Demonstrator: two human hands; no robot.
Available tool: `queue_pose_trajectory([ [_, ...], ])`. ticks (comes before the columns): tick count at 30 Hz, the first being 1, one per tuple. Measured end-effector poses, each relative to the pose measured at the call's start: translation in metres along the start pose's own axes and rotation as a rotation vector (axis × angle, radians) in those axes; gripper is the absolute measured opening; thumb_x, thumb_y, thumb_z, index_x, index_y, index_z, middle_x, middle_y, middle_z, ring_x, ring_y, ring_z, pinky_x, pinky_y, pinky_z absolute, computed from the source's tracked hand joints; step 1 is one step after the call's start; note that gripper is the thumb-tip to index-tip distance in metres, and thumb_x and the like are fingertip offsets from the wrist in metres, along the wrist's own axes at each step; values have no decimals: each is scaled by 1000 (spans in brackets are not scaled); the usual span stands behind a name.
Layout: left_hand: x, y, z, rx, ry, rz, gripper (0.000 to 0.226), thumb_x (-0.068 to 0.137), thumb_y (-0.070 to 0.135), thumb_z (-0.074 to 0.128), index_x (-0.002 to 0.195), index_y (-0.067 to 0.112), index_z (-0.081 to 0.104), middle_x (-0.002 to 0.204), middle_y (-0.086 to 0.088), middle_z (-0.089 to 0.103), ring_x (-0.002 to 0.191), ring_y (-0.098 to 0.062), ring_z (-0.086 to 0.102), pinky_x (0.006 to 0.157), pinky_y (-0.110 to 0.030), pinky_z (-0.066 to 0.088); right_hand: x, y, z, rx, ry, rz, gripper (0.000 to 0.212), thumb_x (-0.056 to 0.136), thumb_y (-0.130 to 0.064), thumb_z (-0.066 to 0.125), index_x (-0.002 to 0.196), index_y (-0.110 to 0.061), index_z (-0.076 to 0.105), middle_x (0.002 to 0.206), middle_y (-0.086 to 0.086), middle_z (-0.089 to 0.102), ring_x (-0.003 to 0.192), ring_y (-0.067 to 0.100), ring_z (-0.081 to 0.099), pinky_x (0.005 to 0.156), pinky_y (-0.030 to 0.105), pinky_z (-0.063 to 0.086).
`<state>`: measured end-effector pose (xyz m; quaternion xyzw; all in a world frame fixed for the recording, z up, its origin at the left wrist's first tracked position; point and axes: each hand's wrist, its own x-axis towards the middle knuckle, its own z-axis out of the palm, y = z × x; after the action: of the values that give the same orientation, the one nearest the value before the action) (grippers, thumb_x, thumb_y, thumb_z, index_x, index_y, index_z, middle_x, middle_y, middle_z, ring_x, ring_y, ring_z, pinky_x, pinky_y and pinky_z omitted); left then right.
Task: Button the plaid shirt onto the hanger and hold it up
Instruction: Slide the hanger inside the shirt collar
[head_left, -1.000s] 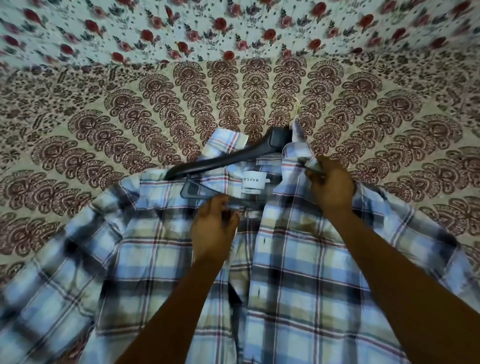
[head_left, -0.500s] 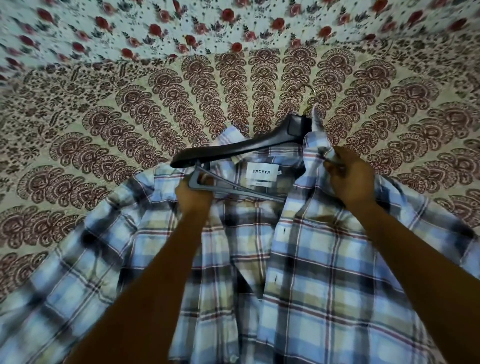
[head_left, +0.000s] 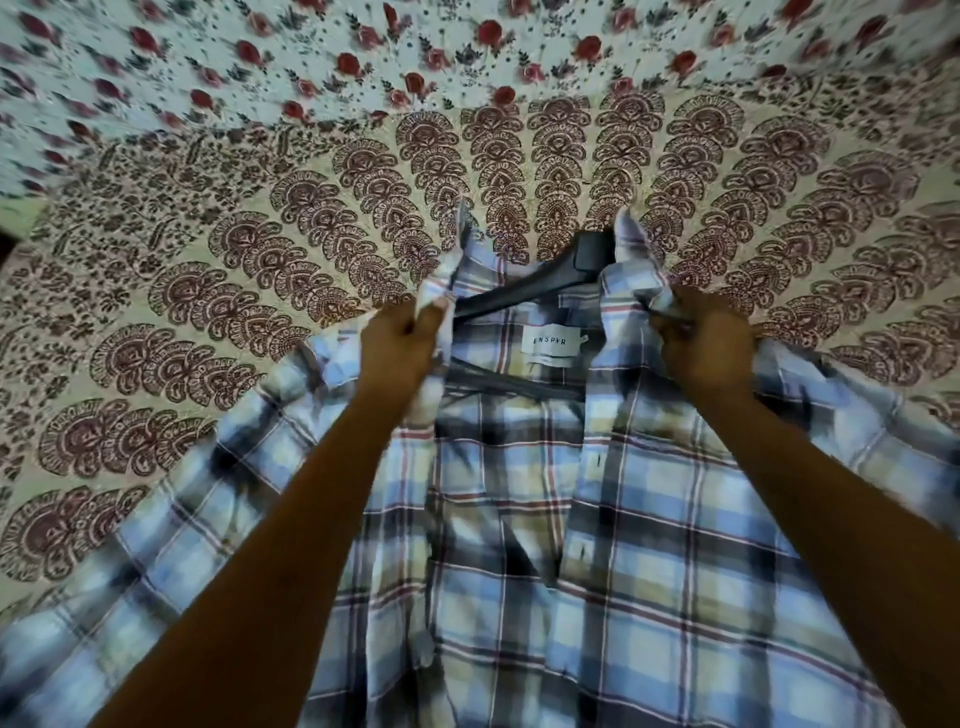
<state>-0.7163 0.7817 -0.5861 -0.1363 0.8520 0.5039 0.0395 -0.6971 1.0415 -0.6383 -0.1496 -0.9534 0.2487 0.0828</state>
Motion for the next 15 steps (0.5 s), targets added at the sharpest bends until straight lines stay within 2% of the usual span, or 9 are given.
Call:
queue_pose_trajectory([
  [1, -2, 2, 10, 58, -24, 34, 36, 94, 25, 51, 63, 7, 50, 56, -6, 46, 47, -2, 53, 46, -14, 38, 2, -4, 3, -1, -9, -11, 25, 82, -11, 61, 106, -3, 62, 98, 29, 65, 87, 43, 61, 74, 43, 48],
  [2, -3, 5, 19, 109, -55, 59, 34, 95, 27, 48, 77, 1, 59, 65, -13, 56, 64, -13, 60, 55, -22, 41, 3, -8, 6, -4, -22, -19, 24, 82, -12, 61, 104, -4, 62, 97, 28, 65, 86, 43, 61, 72, 43, 49],
  [4, -3, 8, 36, 192, -113, 72, 35, 97, 30, 44, 107, 2, 63, 95, -23, 65, 93, -30, 62, 71, -27, 40, 4, -16, 13, -10, -48, -28, 27, 82, -14, 60, 107, -6, 62, 99, 27, 65, 87, 43, 61, 74, 44, 50],
  [6, 0, 7, 49, 257, -131, 95, 36, 97, 31, 42, 117, 7, 60, 102, -24, 64, 99, -35, 59, 77, -31, 41, 3, -23, 21, -21, -66, -22, 31, 83, -15, 58, 113, -8, 61, 104, 27, 64, 92, 43, 60, 79, 44, 50],
  [9, 6, 5, 62, 352, -168, 115, 36, 97, 26, 40, 119, 3, 56, 102, -27, 62, 99, -39, 57, 79, -36, 43, 2, -31, 33, -55, -90, -31, 33, 86, -15, 56, 118, -7, 59, 108, 28, 61, 96, 45, 58, 84, 43, 46],
  [11, 8, -2, 67, 405, -238, 140, 37, 96, 22, 42, 127, 3, 50, 116, -26, 57, 109, -40, 52, 89, -38, 44, 2, -31, 39, -143, -134, -26, 34, 87, -17, 53, 121, -9, 56, 110, 27, 60, 98, 44, 57, 85, 42, 43],
  [13, 4, -13, 67, 475, -292, 145, 48, 93, 25, 48, 137, 10, 37, 136, -22, 42, 123, -38, 43, 99, -40, 39, -1, -29, 41, -168, -167, -20, 37, 87, -18, 49, 123, -10, 53, 115, 25, 56, 104, 42, 52, 90, 42, 39],
  [15, -7, -26, 61, 570, -236, 202, 60, 89, 27, 55, 142, 18, 29, 143, -18, 32, 123, -37, 44, 95, -44, 43, -8, -28, 40, -140, -107, -44, 44, 82, -22, 41, 121, -9, 54, 118, 23, 55, 109, 41, 48, 95, 44, 36],
])
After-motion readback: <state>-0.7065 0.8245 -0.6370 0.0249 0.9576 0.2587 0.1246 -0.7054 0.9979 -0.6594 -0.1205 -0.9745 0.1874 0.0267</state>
